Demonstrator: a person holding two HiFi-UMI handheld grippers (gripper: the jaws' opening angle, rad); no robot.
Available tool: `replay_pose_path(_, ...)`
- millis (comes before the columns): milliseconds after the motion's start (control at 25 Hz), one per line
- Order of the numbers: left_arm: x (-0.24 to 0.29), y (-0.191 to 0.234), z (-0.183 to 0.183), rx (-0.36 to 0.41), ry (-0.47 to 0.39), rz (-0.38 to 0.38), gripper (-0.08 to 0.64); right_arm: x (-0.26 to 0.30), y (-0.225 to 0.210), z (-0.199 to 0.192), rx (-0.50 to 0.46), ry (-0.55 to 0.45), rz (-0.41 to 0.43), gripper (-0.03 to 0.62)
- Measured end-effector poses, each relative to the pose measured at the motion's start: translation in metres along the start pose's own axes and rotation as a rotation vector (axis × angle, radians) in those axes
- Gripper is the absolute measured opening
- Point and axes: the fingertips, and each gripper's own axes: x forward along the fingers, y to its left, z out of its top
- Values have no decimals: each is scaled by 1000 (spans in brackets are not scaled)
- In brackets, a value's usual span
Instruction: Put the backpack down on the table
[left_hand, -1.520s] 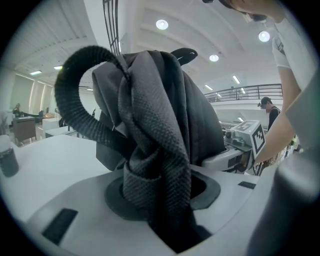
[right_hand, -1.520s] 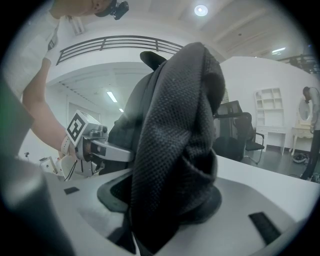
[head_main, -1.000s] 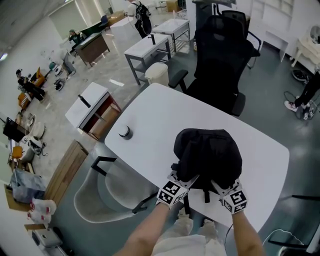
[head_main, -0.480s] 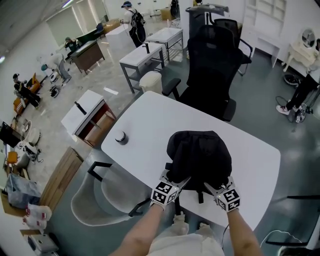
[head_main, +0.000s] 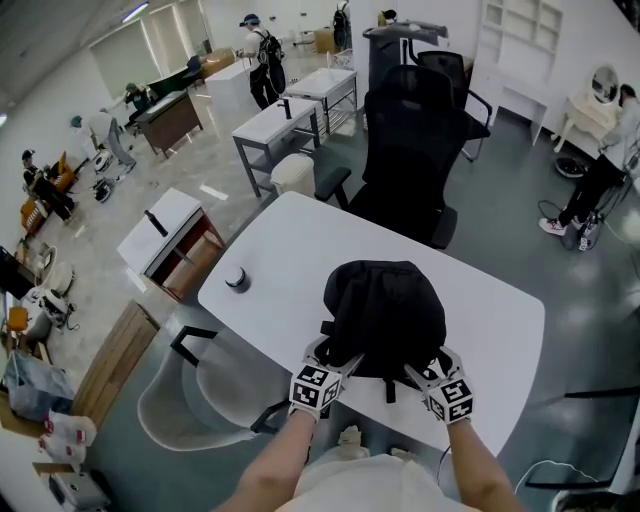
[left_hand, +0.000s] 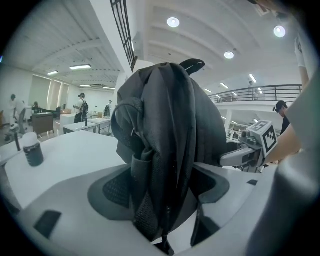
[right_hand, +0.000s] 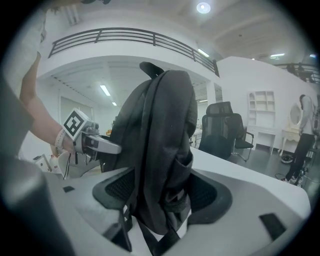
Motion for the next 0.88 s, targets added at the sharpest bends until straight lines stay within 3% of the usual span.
replay_pose_path(240, -17, -3, 6, 1, -6, -2, 337, -18, -5, 1, 14, 3, -40, 318)
replay_pose_path(400, -31, -3, 18, 9, -40, 20, 336, -32, -14, 9, 78, -38, -80, 316)
replay_pose_path(640, -54, -7, 37, 32, -95, 31, 331, -54, -18, 29, 84, -95, -110, 305)
replay_pose_path(800, -71, -11, 44, 56, -110, 56, 272, -70, -14, 37, 70, -111, -103, 289)
replay_pose_path(880, -80, -12, 49, 84, -115, 87, 195, -78, -12, 41, 67, -124, -100, 263)
